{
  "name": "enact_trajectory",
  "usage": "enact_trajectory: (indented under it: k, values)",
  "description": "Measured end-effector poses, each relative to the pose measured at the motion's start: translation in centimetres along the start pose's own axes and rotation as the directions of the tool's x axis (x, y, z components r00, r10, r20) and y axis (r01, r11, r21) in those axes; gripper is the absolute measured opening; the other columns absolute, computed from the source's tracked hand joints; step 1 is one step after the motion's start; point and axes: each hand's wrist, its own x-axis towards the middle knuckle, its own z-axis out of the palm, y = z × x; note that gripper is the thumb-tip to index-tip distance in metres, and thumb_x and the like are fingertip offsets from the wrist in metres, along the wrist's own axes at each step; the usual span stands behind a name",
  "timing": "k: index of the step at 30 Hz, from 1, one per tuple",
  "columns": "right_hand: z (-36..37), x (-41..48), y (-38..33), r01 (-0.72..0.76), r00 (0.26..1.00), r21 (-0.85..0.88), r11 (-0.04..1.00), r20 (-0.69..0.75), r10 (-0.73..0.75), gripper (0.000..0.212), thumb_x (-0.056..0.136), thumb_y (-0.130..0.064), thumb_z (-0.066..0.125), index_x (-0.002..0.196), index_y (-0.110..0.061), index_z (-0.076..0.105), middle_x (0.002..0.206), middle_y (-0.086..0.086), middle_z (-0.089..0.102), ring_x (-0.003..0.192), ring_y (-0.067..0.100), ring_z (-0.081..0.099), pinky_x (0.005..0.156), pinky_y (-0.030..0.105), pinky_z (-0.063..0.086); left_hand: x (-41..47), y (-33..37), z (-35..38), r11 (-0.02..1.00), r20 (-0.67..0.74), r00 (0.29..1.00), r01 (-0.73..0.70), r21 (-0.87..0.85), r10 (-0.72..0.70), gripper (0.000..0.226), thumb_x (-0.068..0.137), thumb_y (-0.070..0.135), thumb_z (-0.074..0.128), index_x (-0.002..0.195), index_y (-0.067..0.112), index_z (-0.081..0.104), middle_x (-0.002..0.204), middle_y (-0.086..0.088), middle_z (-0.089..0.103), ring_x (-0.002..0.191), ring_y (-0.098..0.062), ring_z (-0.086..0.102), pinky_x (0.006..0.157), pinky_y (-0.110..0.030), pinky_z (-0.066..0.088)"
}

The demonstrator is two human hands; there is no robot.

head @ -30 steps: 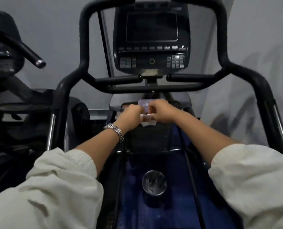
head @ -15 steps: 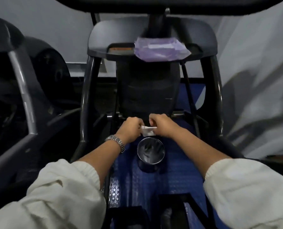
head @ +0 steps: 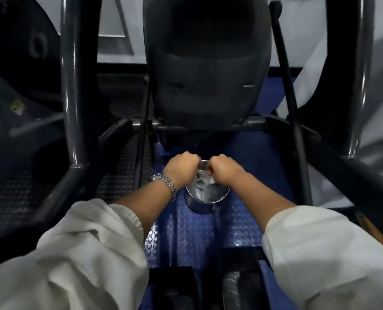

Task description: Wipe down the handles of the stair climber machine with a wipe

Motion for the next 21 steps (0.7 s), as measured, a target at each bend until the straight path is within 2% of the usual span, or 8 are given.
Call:
enact_trajectory:
  k: [3,5,7,8,10,12,16,21]
  values:
    - [2.1,1.0,0.8,-0.028,0.999,-0.054,0.998,0.032,0.030,0.017,0.086,-0.003,0.056,0.096,-0.013,0.064,0.101,0.009,0.062,0.091,0.032,0.061,0.070,0.032,0.045,0.6,-0.4,1.8,0.999,0.026,1.000,-0.007,0.033,0.006,0.022,0.088,0.012,0.052,0.104,0.014,0.066,0.098,-0.011,0.069,0.089,-0.034,0.065,0.077,-0.044,0.055]
    - [3.5,1.5,1.5,-0.054,0.996,-0.098,0.994,0.062,0.060,0.012,0.091,-0.013,0.055,0.080,-0.012,0.060,0.098,0.012,0.058,0.090,0.031,0.059,0.070,0.030,0.040,0.8,-0.7,3.0,0.999,0.039,0.999,-0.002,0.042,0.000,0.023,0.088,0.012,0.052,0.106,0.015,0.066,0.100,-0.012,0.069,0.092,-0.034,0.065,0.078,-0.044,0.054]
    - [4.6,2.0,1.9,-0.091,0.989,-0.126,0.988,0.101,0.104,0.029,0.092,-0.015,0.052,0.064,-0.018,0.045,0.099,0.011,0.057,0.089,0.029,0.056,0.073,0.031,0.042,0.9,-0.9,3.8,0.999,0.051,0.999,0.009,0.043,-0.011,0.024,0.089,0.012,0.050,0.106,0.015,0.066,0.102,-0.012,0.068,0.093,-0.035,0.065,0.078,-0.042,0.054]
    - [5.0,2.3,2.2,-0.094,0.987,-0.149,0.984,0.114,0.111,0.025,0.092,-0.014,0.052,0.067,-0.018,0.047,0.105,0.010,0.060,0.096,0.030,0.058,0.077,0.033,0.045,1.0,-0.9,4.0,0.999,0.056,0.998,0.013,0.042,-0.015,0.024,0.089,0.011,0.049,0.106,0.015,0.066,0.102,-0.012,0.068,0.093,-0.035,0.064,0.077,-0.042,0.054]
    - [5.6,3.2,2.8,-0.102,0.984,-0.186,0.977,0.127,0.127,0.012,0.092,-0.015,0.052,0.099,-0.019,0.061,0.123,0.009,0.060,0.111,0.030,0.058,0.087,0.035,0.047,1.2,-1.0,4.3,0.999,0.055,0.998,0.017,0.029,-0.018,0.025,0.089,0.012,0.049,0.105,0.016,0.067,0.102,-0.012,0.068,0.093,-0.035,0.064,0.078,-0.041,0.054]
    - [5.9,3.8,3.2,-0.106,0.982,-0.213,0.971,0.134,0.136,0.030,0.091,-0.018,0.054,0.121,-0.018,0.056,0.130,0.007,0.056,0.118,0.028,0.055,0.092,0.036,0.047,1.3,-1.1,4.4,1.000,0.047,0.999,0.018,0.016,-0.019,0.024,0.088,0.013,0.050,0.104,0.017,0.068,0.101,-0.011,0.069,0.093,-0.034,0.064,0.078,-0.041,0.054]
    - [5.9,4.3,3.5,-0.134,0.974,-0.208,0.969,0.151,0.167,0.040,0.086,-0.026,0.062,0.126,-0.020,0.055,0.131,0.002,0.056,0.118,0.024,0.055,0.089,0.036,0.047,1.4,-1.2,4.4,1.000,0.038,0.999,0.024,0.006,-0.025,0.023,0.087,0.013,0.052,0.103,0.016,0.068,0.099,-0.010,0.069,0.091,-0.033,0.065,0.077,-0.040,0.054]
    - [5.3,3.6,3.3,-0.120,0.977,-0.155,0.981,0.158,0.144,0.036,0.086,-0.025,0.060,0.121,-0.022,0.057,0.126,0.002,0.058,0.114,0.024,0.057,0.089,0.035,0.048,1.1,-1.1,4.1,1.000,0.013,1.000,0.020,0.018,-0.020,0.018,0.089,0.016,0.053,0.099,0.016,0.068,0.097,-0.009,0.069,0.088,-0.032,0.064,0.073,-0.038,0.052]
